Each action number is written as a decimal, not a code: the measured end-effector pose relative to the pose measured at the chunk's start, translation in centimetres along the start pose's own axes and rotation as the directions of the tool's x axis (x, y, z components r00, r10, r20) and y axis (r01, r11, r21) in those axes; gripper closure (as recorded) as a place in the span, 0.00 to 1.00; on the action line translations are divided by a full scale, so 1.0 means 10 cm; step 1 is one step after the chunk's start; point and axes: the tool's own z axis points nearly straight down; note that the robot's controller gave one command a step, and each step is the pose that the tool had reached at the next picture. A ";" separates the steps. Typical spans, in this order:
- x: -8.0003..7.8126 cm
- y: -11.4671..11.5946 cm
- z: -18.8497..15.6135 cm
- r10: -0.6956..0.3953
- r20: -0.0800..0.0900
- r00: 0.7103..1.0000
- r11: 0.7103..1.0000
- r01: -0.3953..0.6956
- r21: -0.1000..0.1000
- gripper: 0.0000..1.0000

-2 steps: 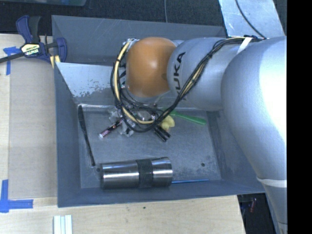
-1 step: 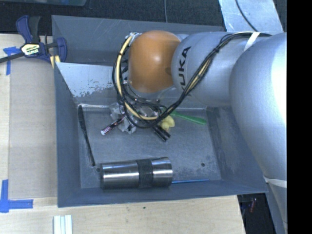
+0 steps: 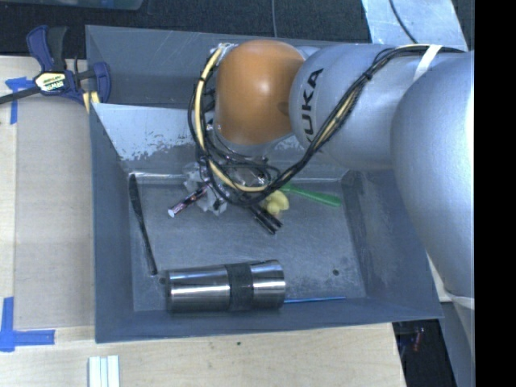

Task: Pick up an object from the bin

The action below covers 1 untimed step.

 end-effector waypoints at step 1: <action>0.00 0.00 -0.30 0.002 -0.002 1.000 1.000 -0.002 -0.001 1.00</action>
Offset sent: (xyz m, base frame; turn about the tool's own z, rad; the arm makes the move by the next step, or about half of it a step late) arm -0.0013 -0.0003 0.0432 0.0008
